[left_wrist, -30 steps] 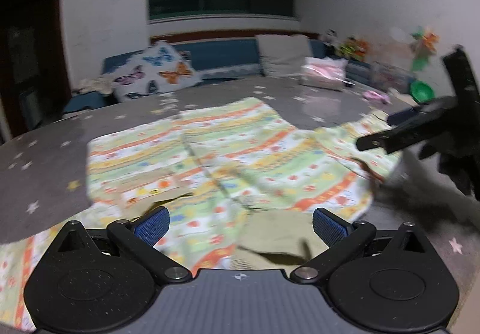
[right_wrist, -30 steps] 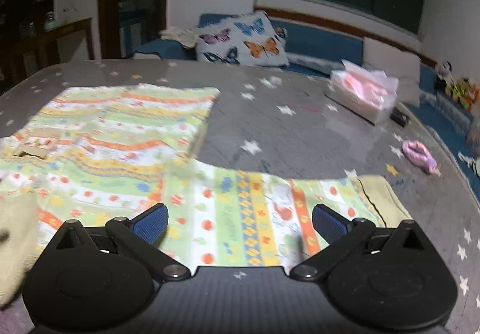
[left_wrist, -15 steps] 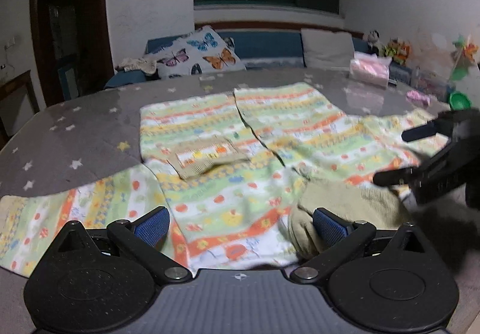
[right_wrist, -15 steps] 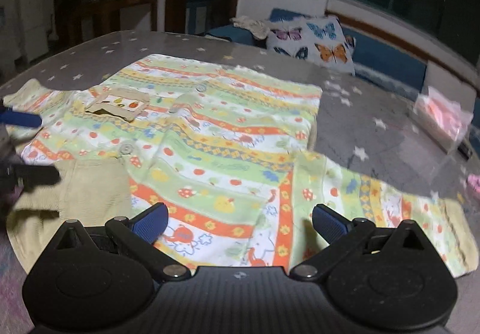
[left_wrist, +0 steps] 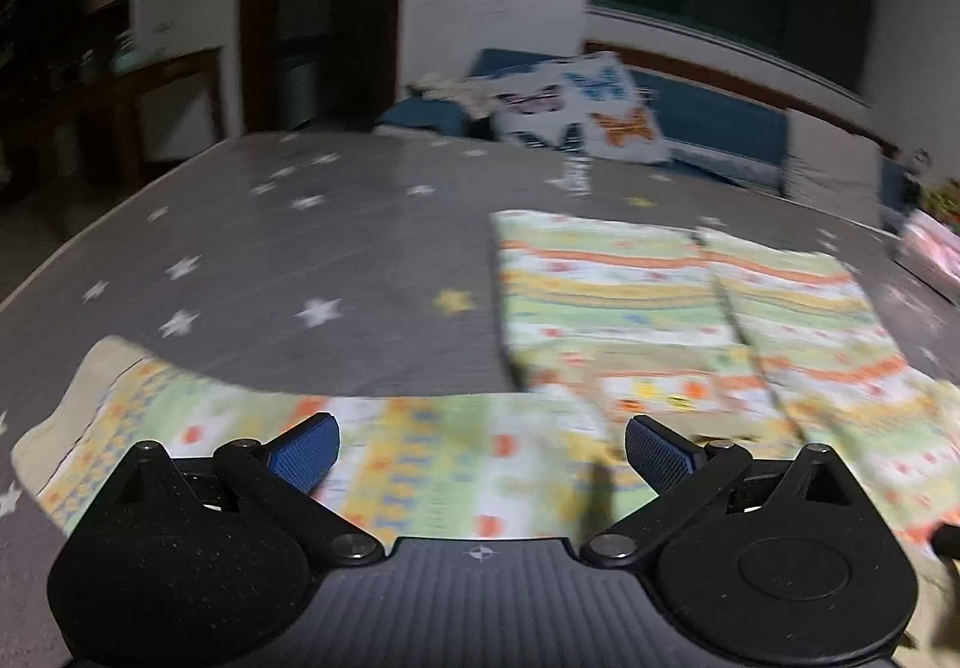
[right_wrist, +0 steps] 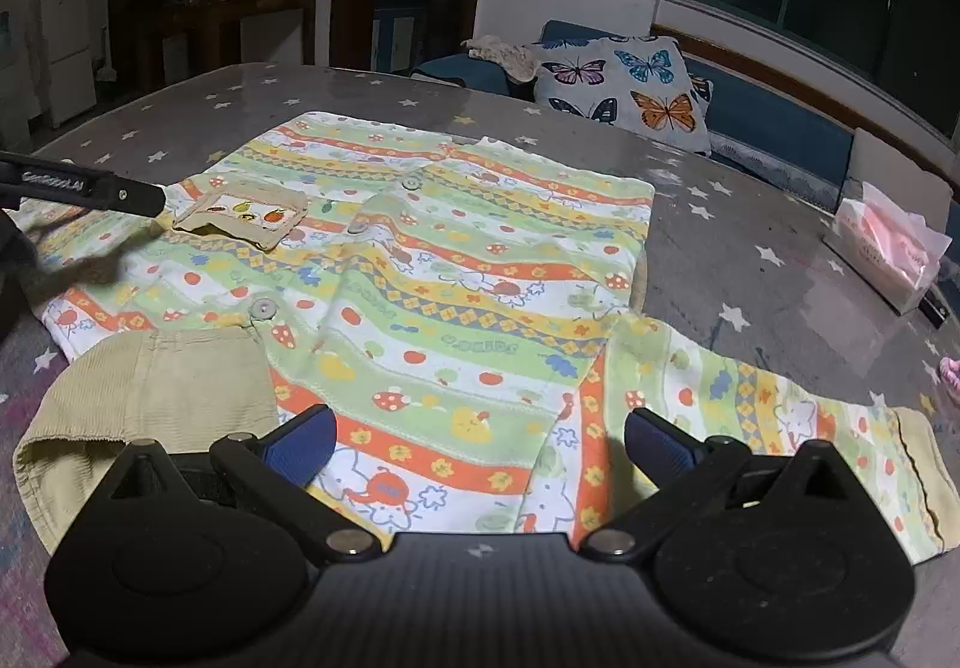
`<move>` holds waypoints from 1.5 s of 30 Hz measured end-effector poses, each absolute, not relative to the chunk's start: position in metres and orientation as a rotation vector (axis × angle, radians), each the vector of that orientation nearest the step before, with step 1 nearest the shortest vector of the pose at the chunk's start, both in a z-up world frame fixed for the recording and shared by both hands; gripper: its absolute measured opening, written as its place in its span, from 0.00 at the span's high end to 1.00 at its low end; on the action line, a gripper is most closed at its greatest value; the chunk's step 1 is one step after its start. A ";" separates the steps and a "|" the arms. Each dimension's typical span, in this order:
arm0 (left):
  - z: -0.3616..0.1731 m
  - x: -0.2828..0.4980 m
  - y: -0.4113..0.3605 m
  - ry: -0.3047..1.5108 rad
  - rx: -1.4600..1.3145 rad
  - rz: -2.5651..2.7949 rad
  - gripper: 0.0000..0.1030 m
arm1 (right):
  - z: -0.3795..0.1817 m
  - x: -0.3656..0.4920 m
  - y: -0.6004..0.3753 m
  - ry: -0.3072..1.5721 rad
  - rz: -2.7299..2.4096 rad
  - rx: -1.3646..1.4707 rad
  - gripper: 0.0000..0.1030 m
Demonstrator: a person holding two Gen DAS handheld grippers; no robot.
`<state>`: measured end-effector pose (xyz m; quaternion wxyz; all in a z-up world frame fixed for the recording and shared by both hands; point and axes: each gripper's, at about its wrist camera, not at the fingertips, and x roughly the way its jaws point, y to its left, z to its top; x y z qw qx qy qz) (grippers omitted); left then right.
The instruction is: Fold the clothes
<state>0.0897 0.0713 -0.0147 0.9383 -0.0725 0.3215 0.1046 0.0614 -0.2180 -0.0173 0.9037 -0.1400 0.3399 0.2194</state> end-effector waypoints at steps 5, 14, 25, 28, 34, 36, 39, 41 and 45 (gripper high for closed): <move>-0.021 0.091 0.093 0.678 -0.151 0.319 0.00 | -0.018 0.063 -0.220 0.711 0.456 -0.273 0.00; -0.023 0.083 0.134 0.684 -0.157 0.463 0.00 | -0.019 0.064 -0.220 0.721 0.456 -0.261 0.00; -0.008 0.032 0.170 0.646 -0.213 0.546 0.02 | 0.004 0.056 -0.197 0.664 0.518 -0.315 0.00; -0.007 0.016 0.175 0.641 -0.237 0.551 0.08 | 0.009 0.056 -0.175 0.645 0.576 -0.331 0.00; -0.007 -0.003 0.187 0.636 -0.296 0.541 0.20 | 0.002 0.054 -0.125 0.636 0.686 -0.389 0.00; -0.009 -0.007 0.190 0.634 -0.305 0.548 0.20 | 0.000 0.053 -0.108 0.633 0.722 -0.408 0.00; -0.010 -0.010 0.196 0.627 -0.322 0.557 0.20 | -0.009 0.050 -0.089 0.643 0.763 -0.447 0.00; -0.012 -0.010 0.200 0.629 -0.326 0.559 0.21 | -0.016 0.047 -0.079 0.652 0.783 -0.484 0.00; -0.013 -0.009 0.204 0.623 -0.325 0.555 0.26 | -0.013 0.042 -0.073 0.624 0.791 -0.502 0.00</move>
